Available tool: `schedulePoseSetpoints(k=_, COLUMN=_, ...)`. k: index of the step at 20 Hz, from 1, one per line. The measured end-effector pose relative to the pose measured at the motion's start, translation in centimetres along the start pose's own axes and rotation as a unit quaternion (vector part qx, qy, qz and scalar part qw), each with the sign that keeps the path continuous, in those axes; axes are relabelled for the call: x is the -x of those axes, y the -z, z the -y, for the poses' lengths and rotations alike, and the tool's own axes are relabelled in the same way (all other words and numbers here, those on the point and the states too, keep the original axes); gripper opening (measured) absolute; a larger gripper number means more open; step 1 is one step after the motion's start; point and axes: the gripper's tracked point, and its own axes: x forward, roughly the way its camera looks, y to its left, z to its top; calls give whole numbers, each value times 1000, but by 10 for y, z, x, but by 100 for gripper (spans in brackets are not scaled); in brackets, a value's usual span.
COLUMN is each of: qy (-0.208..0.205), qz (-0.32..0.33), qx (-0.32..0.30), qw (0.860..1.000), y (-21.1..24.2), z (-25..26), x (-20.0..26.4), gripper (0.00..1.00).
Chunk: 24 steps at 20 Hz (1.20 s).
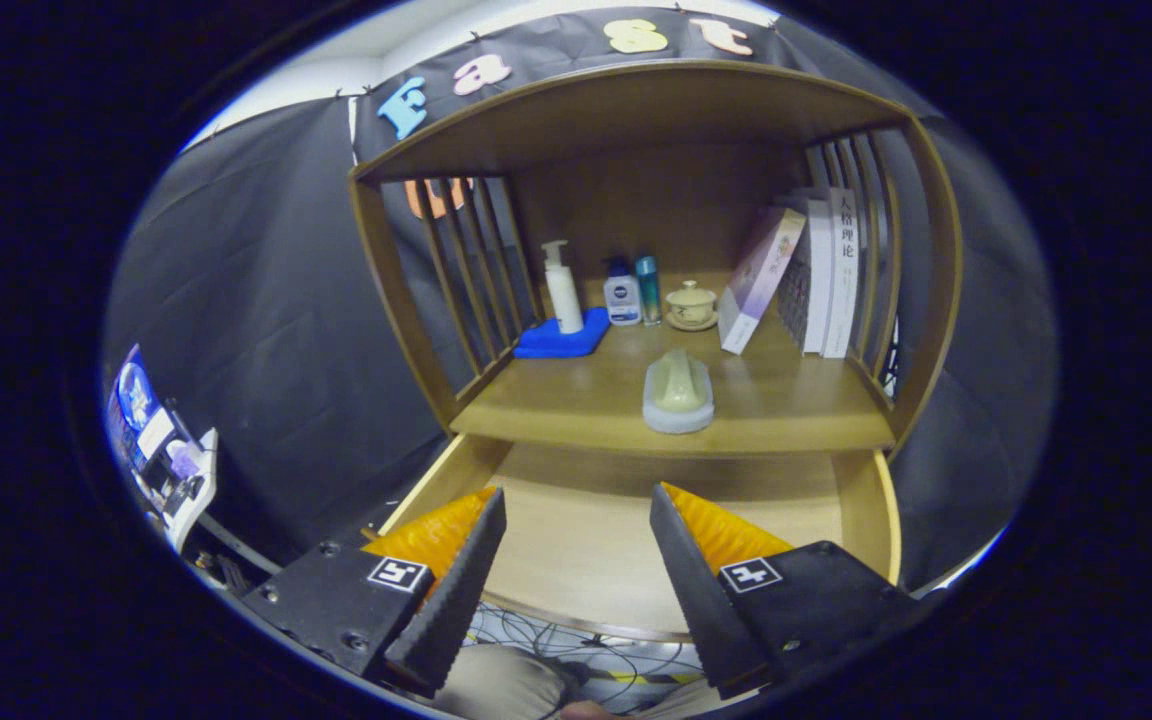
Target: Pull open the drawer, take out the items inside it, and place them on the countertop above the cabinet.
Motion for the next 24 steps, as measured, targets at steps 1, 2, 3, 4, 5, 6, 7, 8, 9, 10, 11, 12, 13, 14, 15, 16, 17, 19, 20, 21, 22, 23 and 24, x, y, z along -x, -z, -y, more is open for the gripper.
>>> schedulePoseSetpoints(k=1, qy=2, qz=9, qx=8, qw=1000, y=4, z=0, x=4, gripper=92)
schedulePoseSetpoints(k=2, qy=5, qz=15, qx=16, qw=1000, y=9, z=1, x=6, gripper=92)
schedulePoseSetpoints(k=3, qy=6, qz=22, qx=21, qw=1000, y=12, z=-2, x=12, gripper=92)
schedulePoseSetpoints(k=4, qy=4, qz=30, qx=23, qw=999, y=14, z=-5, x=16, gripper=92)
schedulePoseSetpoints(k=5, qy=1, qz=38, qx=26, qw=999, y=17, z=-7, x=18, gripper=93)
schedulePoseSetpoints(k=6, qy=5, qz=45, qx=28, qw=999, y=20, z=-7, x=21, gripper=92)
schedulePoseSetpoints(k=7, qy=5, qz=50, qx=34, qw=998, y=22, z=-7, x=24, gripper=93)
schedulePoseSetpoints(k=8, qy=11, qz=56, qx=39, qw=998, y=25, z=-7, x=25, gripper=93)
schedulePoseSetpoints(k=9, qy=12, qz=63, qx=44, qw=997, y=29, z=-8, x=27, gripper=93)
schedulePoseSetpoints(k=10, qy=15, qz=70, qx=46, qw=996, y=33, z=-10, x=29, gripper=93)
schedulePoseSetpoints(k=11, qy=15, qz=78, qx=49, qw=996, y=39, z=-12, x=29, gripper=93)
schedulePoseSetpoints(k=12, qy=15, qz=85, qx=51, qw=995, y=44, z=-14, x=29, gripper=93)
schedulePoseSetpoints(k=13, qy=14, qz=90, qx=53, qw=994, y=52, z=-15, x=28, gripper=93)
schedulePoseSetpoints(k=14, qy=15, qz=93, qx=55, qw=994, y=60, z=-16, x=27, gripper=92)
schedulePoseSetpoints(k=15, qy=17, qz=91, qx=56, qw=994, y=69, z=-15, x=24, gripper=93)
schedulePoseSetpoints(k=16, qy=19, qz=90, qx=54, qw=994, y=78, z=-15, x=22, gripper=93)
schedulePoseSetpoints(k=17, qy=21, qz=87, qx=49, qw=995, y=86, z=-12, x=19, gripper=93)
schedulePoseSetpoints(k=19, qy=25, qz=91, qx=37, qw=995, y=99, z=-9, x=14, gripper=93)
schedulePoseSetpoints(k=20, qy=30, qz=96, qx=32, qw=994, y=103, z=-7, x=13, gripper=93)
schedulePoseSetpoints(k=21, qy=33, qz=104, qx=31, qw=994, y=106, z=-4, x=11, gripper=93)
schedulePoseSetpoints(k=22, qy=36, qz=103, qx=33, qw=993, y=113, z=-2, x=9, gripper=93)
schedulePoseSetpoints(k=23, qy=40, qz=96, qx=35, qw=994, y=127, z=2, x=6, gripper=92)
schedulePoseSetpoints(k=24, qy=49, qz=90, qx=34, qw=994, y=137, z=7, x=4, gripper=92)
